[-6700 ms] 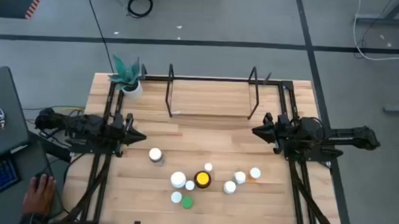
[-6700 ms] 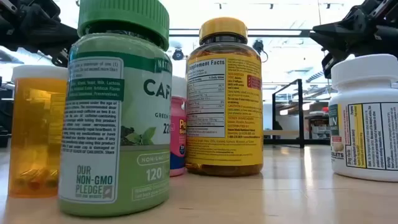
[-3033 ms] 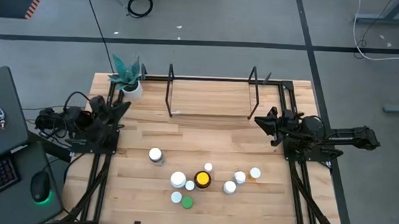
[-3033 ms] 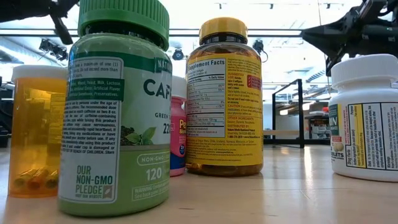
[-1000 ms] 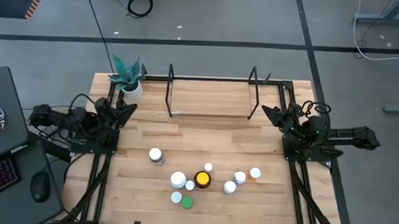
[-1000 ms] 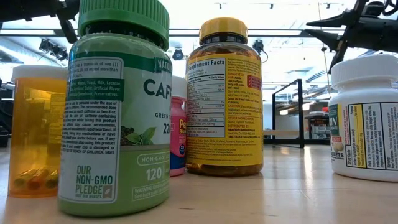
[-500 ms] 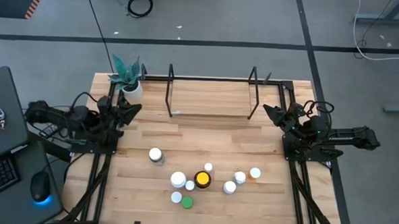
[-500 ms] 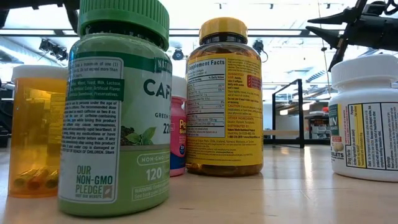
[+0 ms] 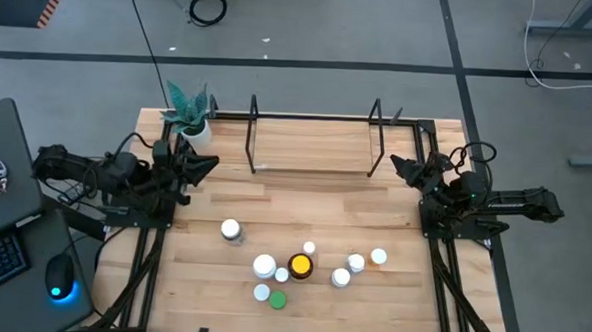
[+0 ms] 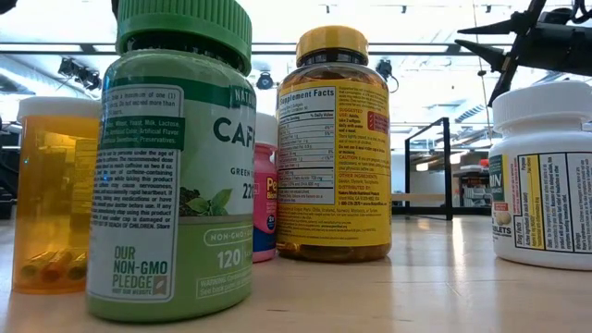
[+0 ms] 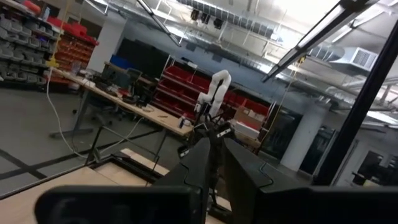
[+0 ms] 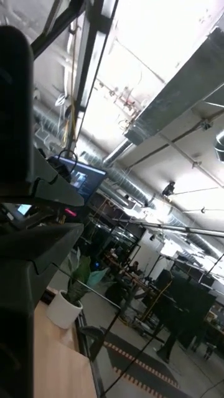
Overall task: Pick and place medicine bottles onto shelf by color
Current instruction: Put the large green pill bottle on the shelf
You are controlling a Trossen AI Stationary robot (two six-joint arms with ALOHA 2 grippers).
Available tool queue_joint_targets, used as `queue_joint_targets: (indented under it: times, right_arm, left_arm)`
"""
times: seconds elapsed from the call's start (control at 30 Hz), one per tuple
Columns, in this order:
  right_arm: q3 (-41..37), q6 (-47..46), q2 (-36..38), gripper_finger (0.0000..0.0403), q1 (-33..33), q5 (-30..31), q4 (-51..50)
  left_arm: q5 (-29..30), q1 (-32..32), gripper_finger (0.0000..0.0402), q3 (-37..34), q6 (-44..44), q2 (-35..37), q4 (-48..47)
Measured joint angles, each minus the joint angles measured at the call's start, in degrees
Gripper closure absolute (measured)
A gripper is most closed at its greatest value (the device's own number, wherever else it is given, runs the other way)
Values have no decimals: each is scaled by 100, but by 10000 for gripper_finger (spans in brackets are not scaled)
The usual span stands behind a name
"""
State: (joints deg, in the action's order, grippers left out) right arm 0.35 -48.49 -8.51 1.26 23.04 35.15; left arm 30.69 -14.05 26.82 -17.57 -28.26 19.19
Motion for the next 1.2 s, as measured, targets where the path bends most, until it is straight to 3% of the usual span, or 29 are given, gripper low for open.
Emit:
queue_joint_targets:
  times: [0.4, 0.73, 1.03, 1.2]
  right_arm:
    - [0, -542, 0, 342, 2, 133, 340]
    - [1, -398, 0, 342, 0, 110, 368]
    - [1, -387, 0, 342, 0, 93, 366]
    - [-1, -402, 0, 342, 0, 90, 368]
  left_arm:
    - [-69, 2, 354, 869, -455, -398, -1456]
    - [-359, 49, 373, 1675, -707, -756, -2414]
    - [-1245, 49, 362, 2336, -882, -1340, -4181]
    - [-1764, 49, 343, 2441, -921, -1651, -4457]
